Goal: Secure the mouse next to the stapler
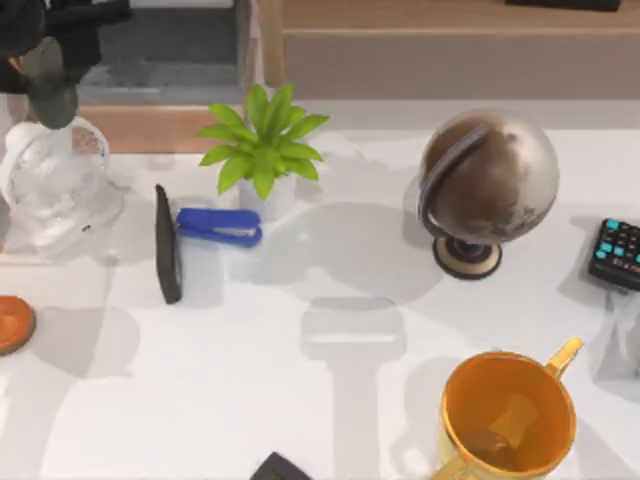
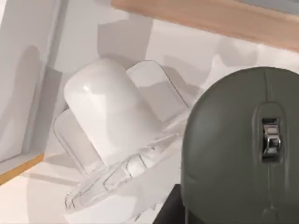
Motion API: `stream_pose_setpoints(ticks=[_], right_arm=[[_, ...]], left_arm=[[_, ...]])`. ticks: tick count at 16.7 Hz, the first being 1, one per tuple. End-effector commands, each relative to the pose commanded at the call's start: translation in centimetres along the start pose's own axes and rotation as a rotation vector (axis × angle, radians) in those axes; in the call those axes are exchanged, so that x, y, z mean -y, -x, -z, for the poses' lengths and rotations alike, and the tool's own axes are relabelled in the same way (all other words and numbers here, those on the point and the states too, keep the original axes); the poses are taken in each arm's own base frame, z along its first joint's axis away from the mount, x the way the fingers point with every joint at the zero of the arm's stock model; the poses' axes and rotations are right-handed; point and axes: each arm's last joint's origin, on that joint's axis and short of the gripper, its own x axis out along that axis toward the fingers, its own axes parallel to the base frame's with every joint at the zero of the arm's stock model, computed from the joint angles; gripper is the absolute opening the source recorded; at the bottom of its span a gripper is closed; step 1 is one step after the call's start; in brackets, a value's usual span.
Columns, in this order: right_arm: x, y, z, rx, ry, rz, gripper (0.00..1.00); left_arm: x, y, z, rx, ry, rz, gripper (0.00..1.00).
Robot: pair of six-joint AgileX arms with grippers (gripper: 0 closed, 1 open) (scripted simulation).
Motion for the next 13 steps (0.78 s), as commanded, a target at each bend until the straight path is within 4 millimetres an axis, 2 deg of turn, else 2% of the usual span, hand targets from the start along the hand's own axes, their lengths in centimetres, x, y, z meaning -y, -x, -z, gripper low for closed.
stream_pose_setpoints(ticks=[4, 7, 10, 13], right_arm=[[0.0, 0.0, 0.0, 0.0, 0.0, 0.0, 1.0], [0.0, 0.0, 0.0, 0.0, 0.0, 0.0, 1.0], [0.0, 0.0, 0.0, 0.0, 0.0, 0.0, 1.0], [0.0, 0.0, 0.0, 0.0, 0.0, 0.0, 1.0]], left_arm=[[5.7, -1.8, 5.8, -0.077, -0.061, 0.031, 0.0], [9.1, -3.5, 10.6, -0.148, -0.116, 0.035, 0.0], [11.3, -5.1, 15.2, -0.213, -0.17, 0.023, 0.0], [12.5, -6.3, 19.0, -0.262, -0.212, 0.002, 0.0]])
